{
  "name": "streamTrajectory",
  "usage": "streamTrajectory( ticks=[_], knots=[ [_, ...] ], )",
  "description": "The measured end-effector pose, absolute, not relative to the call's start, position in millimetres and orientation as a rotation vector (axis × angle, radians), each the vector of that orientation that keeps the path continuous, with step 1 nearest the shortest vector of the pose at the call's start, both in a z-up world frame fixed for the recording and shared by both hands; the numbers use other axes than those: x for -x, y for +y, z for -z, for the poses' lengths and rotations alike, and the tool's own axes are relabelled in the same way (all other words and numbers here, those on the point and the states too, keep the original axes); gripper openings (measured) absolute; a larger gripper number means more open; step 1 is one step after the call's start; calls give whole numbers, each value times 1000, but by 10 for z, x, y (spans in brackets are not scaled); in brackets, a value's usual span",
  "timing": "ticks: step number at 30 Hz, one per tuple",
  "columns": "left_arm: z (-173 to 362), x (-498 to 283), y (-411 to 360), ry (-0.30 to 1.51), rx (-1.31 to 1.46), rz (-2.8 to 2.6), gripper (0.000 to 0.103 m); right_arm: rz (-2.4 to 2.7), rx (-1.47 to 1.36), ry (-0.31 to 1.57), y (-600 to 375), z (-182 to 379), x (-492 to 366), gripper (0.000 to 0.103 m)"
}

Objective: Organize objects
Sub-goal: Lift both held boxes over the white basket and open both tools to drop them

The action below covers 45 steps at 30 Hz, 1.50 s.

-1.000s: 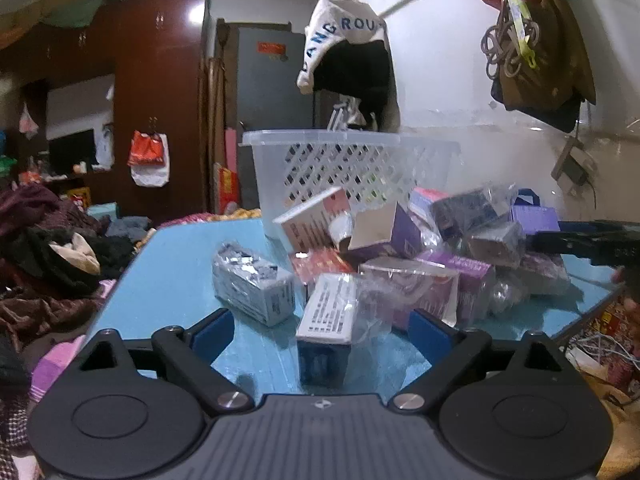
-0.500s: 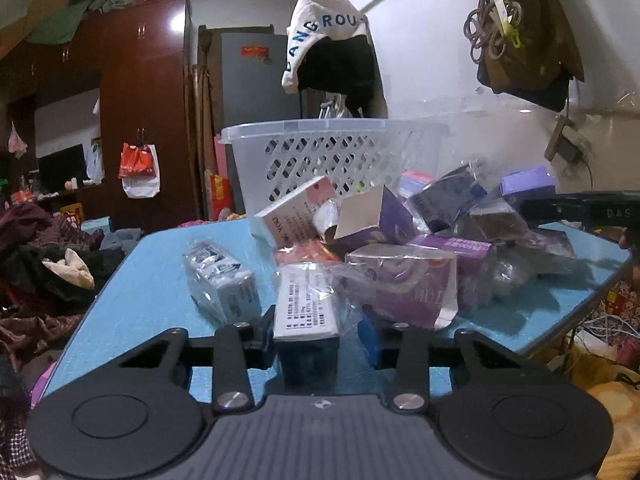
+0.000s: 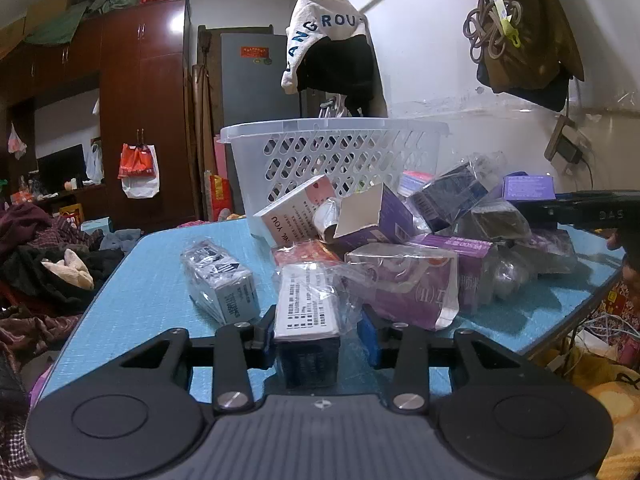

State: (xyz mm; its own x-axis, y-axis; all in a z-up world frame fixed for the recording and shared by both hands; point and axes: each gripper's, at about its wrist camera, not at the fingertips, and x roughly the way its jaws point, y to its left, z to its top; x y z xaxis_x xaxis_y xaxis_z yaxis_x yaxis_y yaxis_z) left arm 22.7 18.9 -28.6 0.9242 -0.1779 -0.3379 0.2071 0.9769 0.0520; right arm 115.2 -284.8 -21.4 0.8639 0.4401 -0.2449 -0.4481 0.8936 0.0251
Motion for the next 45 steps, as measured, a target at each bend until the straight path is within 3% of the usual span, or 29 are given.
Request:
streamTrajectory(
  ticks=[1, 2, 6, 25, 37, 45],
  knots=[
    [287, -229, 186, 338, -87, 197, 45, -463, 37, 250, -2838, 213, -1166, 66],
    [287, -230, 184, 337, -87, 198, 44, -462, 41, 256, -2826, 221, -1174, 53],
    [252, -175, 202, 299, -81, 200, 42, -448, 51, 237, -2831, 199, -1082, 47],
    [-422, -398, 324, 155, 17, 185, 42, -438, 2, 130, -2859, -353, -1187, 47],
    [-1249, -1625, 205, 223, 75, 217, 42, -448, 32, 165, -2437, -857, -2018, 47],
    [-1160, -2386, 19, 370, 79, 234, 47, -386, 113, 315, -2119, -688, -2701, 49]
  ],
)
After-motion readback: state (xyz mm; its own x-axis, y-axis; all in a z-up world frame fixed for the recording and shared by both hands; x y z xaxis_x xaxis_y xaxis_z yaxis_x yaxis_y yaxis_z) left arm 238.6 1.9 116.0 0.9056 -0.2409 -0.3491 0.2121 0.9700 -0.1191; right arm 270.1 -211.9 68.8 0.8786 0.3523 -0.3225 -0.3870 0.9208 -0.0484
